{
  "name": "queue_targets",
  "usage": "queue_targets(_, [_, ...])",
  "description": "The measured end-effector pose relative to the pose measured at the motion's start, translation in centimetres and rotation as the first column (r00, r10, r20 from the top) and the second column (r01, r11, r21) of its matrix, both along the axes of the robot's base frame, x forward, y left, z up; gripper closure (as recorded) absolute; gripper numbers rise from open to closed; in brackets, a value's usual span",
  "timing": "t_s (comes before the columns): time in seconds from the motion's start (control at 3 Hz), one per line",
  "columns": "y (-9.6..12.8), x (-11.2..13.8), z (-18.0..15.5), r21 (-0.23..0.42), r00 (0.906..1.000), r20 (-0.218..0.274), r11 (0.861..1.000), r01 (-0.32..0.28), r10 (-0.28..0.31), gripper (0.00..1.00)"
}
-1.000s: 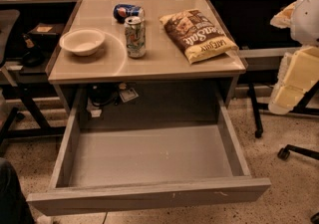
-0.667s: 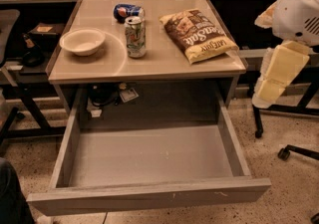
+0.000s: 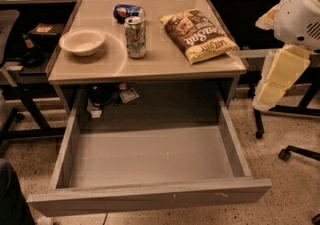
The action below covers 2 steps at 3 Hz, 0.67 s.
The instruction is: Place 7up can into top drawer
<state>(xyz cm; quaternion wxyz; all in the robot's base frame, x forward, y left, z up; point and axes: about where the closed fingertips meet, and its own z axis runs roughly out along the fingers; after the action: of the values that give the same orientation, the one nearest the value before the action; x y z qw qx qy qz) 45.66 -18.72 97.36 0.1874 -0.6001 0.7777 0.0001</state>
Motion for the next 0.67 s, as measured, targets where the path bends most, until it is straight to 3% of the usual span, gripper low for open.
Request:
queue_targets(0.33, [2.0,1.2,-2.7,0.114,0.9992,-0.021,0.993,0.037,-0.035,0.0])
queue_targets(0.67, [4.4,4.1,-4.0,0.223,0.9979,-0.024,0.973,0.065,-0.061,0.0])
